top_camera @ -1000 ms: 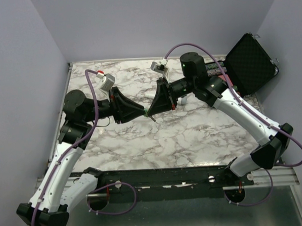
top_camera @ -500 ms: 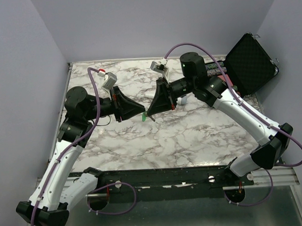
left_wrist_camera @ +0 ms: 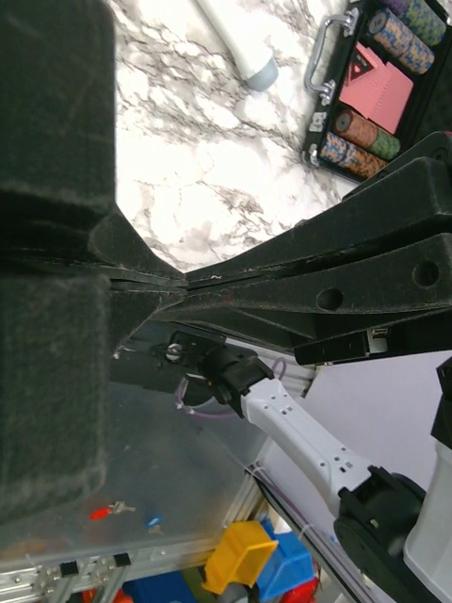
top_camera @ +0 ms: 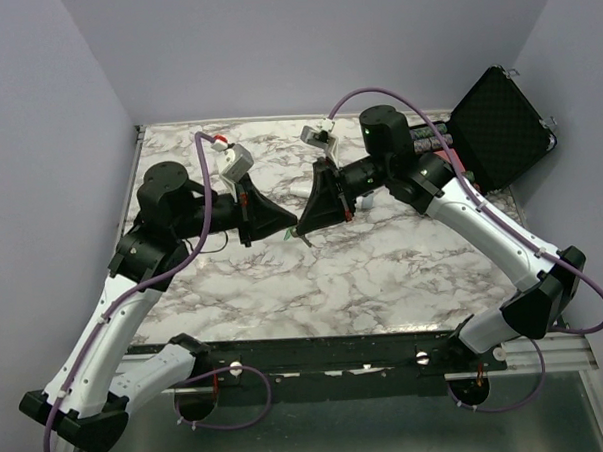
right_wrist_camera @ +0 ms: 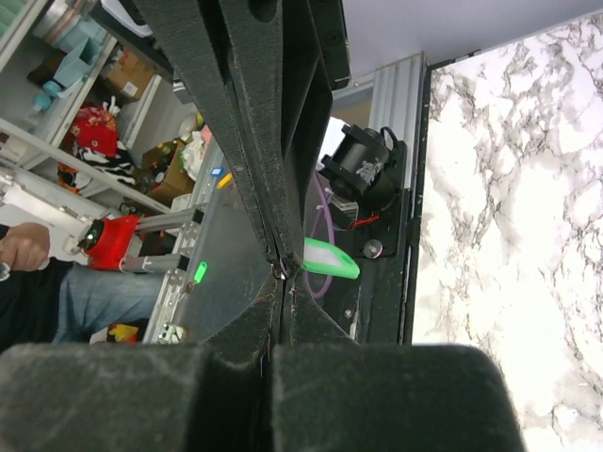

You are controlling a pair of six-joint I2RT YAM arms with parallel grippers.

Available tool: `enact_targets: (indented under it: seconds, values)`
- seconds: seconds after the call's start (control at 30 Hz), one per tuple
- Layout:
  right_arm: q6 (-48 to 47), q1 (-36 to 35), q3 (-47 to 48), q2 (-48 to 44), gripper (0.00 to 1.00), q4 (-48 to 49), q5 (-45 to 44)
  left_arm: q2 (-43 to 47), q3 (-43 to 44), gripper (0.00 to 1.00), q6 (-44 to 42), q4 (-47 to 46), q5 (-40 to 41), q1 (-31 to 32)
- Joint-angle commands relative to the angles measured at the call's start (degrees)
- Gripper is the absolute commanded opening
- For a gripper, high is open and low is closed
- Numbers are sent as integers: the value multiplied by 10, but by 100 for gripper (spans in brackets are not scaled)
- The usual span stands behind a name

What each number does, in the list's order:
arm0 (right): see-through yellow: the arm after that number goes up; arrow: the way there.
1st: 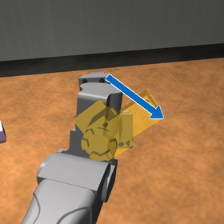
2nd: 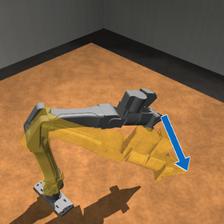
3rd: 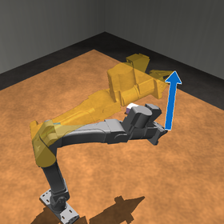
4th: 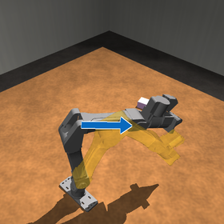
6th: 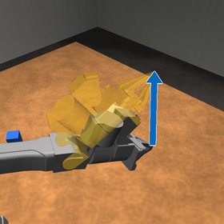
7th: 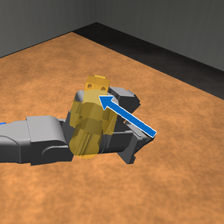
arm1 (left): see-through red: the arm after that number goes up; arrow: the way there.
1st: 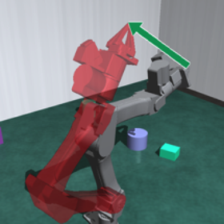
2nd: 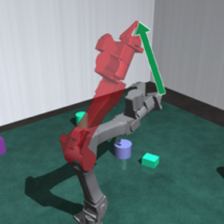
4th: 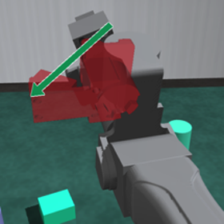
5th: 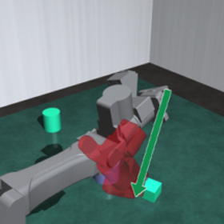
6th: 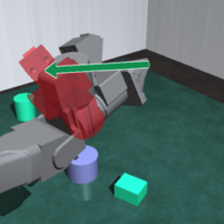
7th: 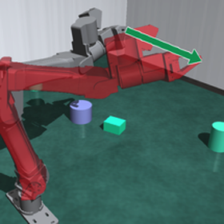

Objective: Remove the keys from the keyring

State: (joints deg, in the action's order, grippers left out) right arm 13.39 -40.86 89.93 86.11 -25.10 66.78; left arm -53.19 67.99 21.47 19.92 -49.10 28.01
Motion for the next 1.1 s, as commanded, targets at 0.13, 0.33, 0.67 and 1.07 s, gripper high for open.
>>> enact_targets:
  seconds: [0.13, 0.33, 0.67, 1.07]
  values:
    - [-20, -4, 9, -3, 1, -23, -14, -34, 76, 0, -122, 166, 47, 42]
    - [-28, -4, 13, -1, 1, -50, -13, -59, 108, 0, -172, 230, 71, 65]
    - [-37, -4, 24, -1, 1, -74, -12, -118, 162, 0, -212, 288, 100, 109]
    - [-58, -4, 44, 2, 1, -114, -17, -210, 264, 0, -282, 381, 131, 179]
